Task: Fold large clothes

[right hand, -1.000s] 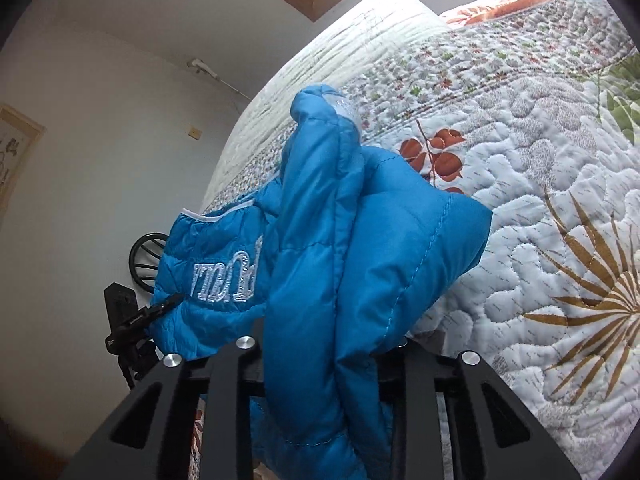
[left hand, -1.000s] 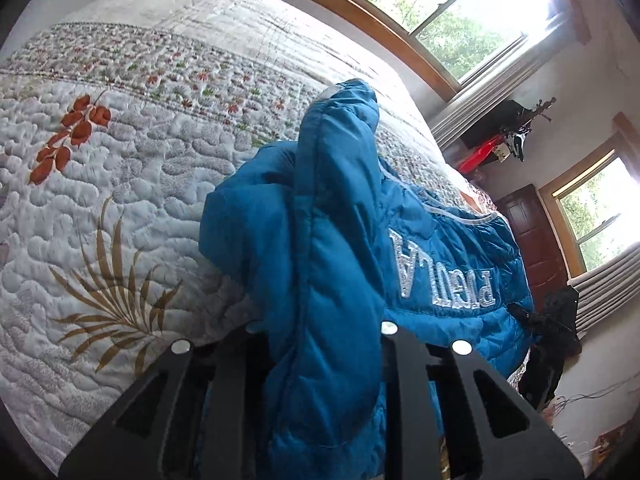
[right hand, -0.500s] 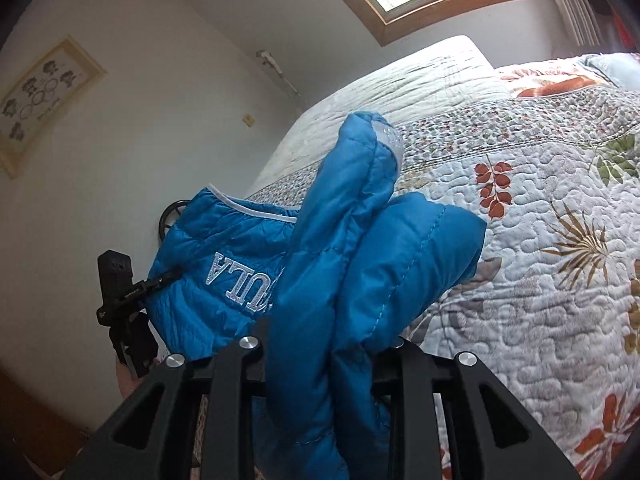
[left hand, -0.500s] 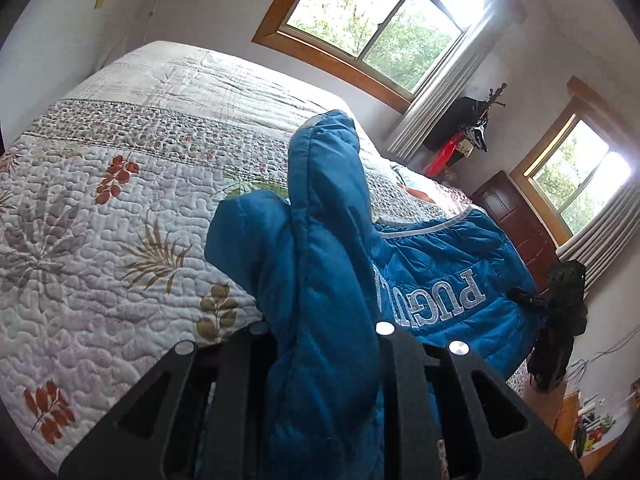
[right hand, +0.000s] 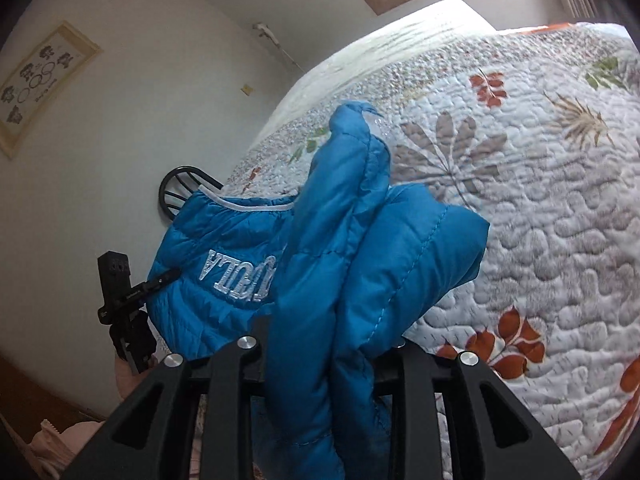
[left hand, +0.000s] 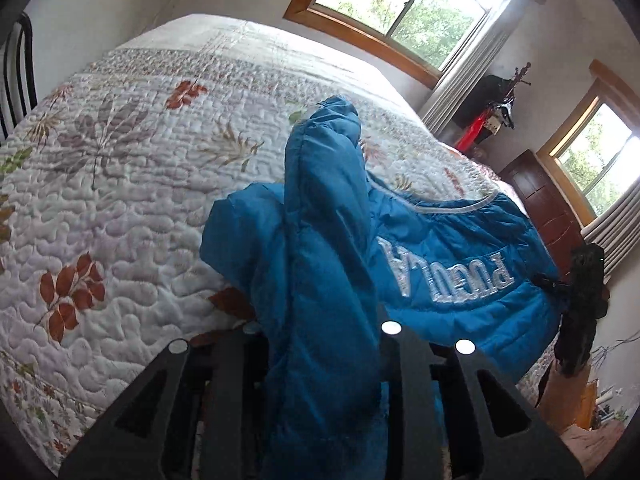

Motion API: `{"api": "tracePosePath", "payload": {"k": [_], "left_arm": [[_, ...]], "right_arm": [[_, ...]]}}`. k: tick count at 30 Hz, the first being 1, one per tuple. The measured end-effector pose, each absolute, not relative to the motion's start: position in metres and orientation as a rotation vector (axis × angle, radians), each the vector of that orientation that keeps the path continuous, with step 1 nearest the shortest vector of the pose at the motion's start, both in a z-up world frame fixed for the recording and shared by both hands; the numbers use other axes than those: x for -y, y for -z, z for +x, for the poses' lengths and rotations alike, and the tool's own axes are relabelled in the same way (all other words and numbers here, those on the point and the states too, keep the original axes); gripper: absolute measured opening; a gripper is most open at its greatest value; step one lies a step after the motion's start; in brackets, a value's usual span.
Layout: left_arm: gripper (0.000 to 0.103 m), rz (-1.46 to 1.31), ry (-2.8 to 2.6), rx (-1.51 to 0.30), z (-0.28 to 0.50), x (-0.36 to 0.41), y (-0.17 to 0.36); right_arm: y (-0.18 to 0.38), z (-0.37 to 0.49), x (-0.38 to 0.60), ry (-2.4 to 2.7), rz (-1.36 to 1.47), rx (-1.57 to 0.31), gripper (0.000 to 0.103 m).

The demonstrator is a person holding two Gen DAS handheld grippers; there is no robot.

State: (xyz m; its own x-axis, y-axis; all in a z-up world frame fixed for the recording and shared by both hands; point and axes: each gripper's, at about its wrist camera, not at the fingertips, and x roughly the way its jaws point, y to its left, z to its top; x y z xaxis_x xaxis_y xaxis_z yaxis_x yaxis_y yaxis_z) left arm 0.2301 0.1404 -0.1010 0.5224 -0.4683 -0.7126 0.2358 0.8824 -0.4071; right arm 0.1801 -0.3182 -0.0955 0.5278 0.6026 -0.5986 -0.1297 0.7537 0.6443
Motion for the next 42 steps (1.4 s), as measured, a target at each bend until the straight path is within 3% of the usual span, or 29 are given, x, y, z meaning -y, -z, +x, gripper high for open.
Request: {"api": "tracePosePath", "payload": {"k": [5, 10, 13, 20, 29, 37, 39, 40, 41, 42], "left_arm": [[0.04, -0.367, 0.48, -0.956, 0.236, -0.161, 0.146], [0.048, -0.423, 0.506, -0.931, 0.236, -0.168, 0.164], [0.052, -0.435, 0.506, -0.927, 0.234, -0.168, 0.163], [0.067, -0.363, 0.427, -0.934, 0.223, -0.18, 0.135], [0.071, -0.235, 0.367, -0.837, 0.23, -0.182, 0.083], [0.072, -0.128, 0.358, -0.932, 0.3, -0.131, 0.089], [0.07, -0.114, 0.351, -0.96, 0.315, -0.121, 0.096], [0.063, -0.107, 0.338, -0.97, 0.321, -0.117, 0.099], [0.052, -0.103, 0.322, -0.979, 0.325, -0.114, 0.101], [0.049, -0.097, 0.302, -0.984, 0.329, -0.112, 0.103]], "right_arm": [[0.145, 0.178, 0.335, -0.491, 0.717, -0.946, 0.035], [0.162, 0.175, 0.34, -0.527, 0.784, -0.905, 0.039], [0.16, 0.174, 0.34, -0.529, 0.758, -0.912, 0.041], [0.126, 0.163, 0.344, -0.414, 0.593, -0.917, 0.057], [0.077, 0.173, 0.36, -0.29, 0.483, -0.882, 0.057], [0.082, 0.264, 0.338, -0.329, 0.441, -1.001, 0.058], [0.092, 0.284, 0.331, -0.346, 0.438, -1.033, 0.058], [0.096, 0.292, 0.327, -0.35, 0.439, -1.042, 0.055], [0.099, 0.298, 0.326, -0.347, 0.438, -1.047, 0.044], [0.101, 0.304, 0.326, -0.345, 0.438, -1.045, 0.037]]}}
